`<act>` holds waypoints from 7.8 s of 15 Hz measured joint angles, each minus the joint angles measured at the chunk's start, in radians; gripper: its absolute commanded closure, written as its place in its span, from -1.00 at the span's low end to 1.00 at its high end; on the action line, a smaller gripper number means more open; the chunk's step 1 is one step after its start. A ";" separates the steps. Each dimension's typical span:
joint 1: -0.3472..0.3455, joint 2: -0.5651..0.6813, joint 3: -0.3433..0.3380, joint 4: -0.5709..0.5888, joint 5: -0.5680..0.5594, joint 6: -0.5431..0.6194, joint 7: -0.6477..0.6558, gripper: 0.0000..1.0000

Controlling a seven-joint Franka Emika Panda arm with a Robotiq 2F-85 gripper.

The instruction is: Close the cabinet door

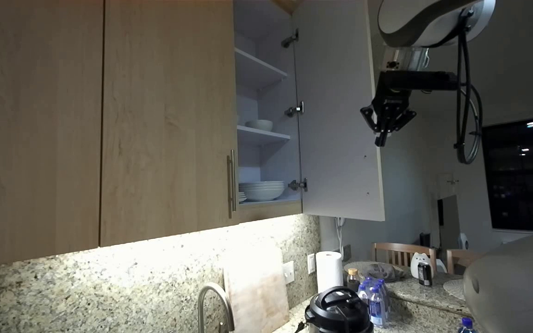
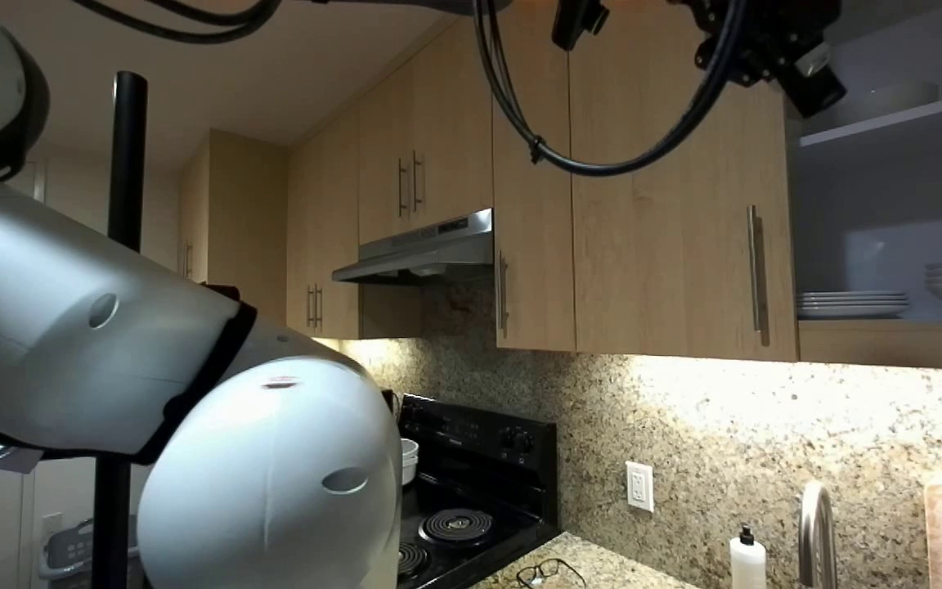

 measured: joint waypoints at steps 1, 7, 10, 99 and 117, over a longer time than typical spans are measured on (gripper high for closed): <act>-0.020 -0.003 -0.013 -0.007 -0.006 0.022 0.002 0.90; -0.112 -0.012 -0.115 -0.044 -0.021 0.165 0.002 0.90; -0.141 -0.010 -0.166 -0.051 -0.022 0.230 0.002 0.91; 0.310 0.925 -0.284 1.170 0.553 -0.009 -1.085 0.92; 0.375 1.134 -0.225 1.421 0.552 -0.022 -1.085 0.92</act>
